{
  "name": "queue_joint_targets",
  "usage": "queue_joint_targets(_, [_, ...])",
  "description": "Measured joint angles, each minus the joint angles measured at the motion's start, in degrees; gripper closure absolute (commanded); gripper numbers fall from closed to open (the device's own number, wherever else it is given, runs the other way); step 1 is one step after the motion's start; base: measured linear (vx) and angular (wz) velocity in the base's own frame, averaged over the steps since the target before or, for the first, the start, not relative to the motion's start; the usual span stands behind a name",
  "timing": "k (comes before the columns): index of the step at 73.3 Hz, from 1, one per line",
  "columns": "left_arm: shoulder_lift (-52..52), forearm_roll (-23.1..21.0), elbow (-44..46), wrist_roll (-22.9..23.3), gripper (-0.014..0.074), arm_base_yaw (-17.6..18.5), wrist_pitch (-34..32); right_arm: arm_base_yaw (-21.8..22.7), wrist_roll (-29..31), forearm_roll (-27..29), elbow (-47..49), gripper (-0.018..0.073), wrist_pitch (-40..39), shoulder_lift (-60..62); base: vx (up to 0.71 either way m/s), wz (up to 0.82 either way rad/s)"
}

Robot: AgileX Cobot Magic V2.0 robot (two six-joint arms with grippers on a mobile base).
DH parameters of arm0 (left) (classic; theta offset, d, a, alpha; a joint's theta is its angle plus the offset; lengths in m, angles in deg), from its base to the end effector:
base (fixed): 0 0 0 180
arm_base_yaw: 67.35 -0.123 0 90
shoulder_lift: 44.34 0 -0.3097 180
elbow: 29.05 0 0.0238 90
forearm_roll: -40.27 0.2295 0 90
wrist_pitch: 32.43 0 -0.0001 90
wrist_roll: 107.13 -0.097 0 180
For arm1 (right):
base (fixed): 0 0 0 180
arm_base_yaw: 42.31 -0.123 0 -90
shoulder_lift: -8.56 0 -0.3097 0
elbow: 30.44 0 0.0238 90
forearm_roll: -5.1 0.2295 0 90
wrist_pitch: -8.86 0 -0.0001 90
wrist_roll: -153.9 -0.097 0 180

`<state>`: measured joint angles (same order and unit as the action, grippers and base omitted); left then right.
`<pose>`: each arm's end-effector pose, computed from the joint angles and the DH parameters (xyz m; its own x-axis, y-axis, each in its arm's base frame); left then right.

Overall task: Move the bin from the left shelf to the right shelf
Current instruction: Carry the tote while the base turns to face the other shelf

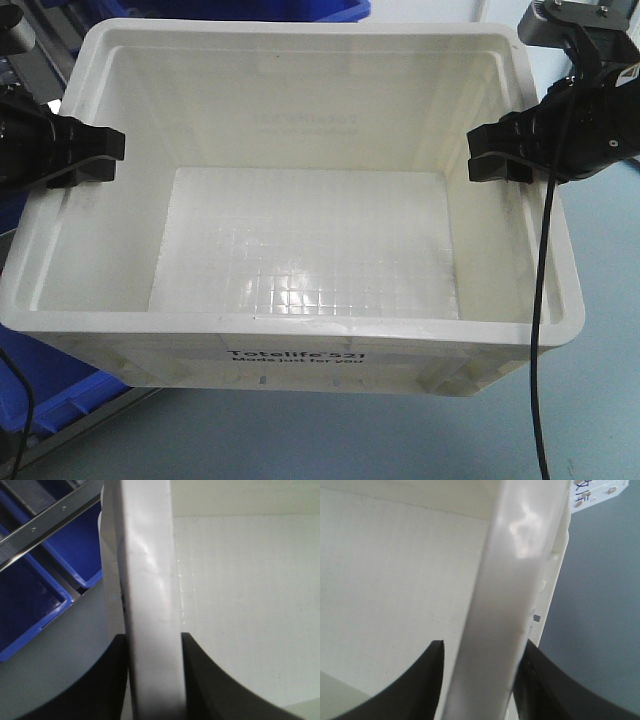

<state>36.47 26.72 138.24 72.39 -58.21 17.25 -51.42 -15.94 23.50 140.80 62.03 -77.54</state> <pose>0.2334 -0.0551 0.3627 -0.8124 -0.0146 -0.5830 0.1470 0.9623 -0.2290 0.2541 0.0656 0.3579 -0.8296 -0.1139 -0.5466 -0.2745 0.9357 0.2216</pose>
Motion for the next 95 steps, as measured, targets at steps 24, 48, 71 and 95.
queue_joint_targets(24, [0.0,0.0,0.0,0.0,0.0594,0.0,0.0,0.0,0.0,0.0,0.0,0.0564,0.1,0.0,0.01,0.37])
queue_joint_targets(48, [0.0,0.0,0.0,0.0,0.0594,0.0,0.0,0.0,0.0,-0.1,0.0,0.0564,0.1,0.0,0.00,0.40])
queue_joint_targets(71, [0.0,0.0,0.0,0.0,0.0594,0.0,0.1,0.0,0.0,-0.1,0.0,0.0564,0.1,0.0,0.01,0.42])
queue_joint_targets(95, [0.0,0.0,0.0,0.0,0.0594,0.0,0.1,0.0,0.0,-0.1,0.0,0.0564,0.2,0.0,0.03,0.30])
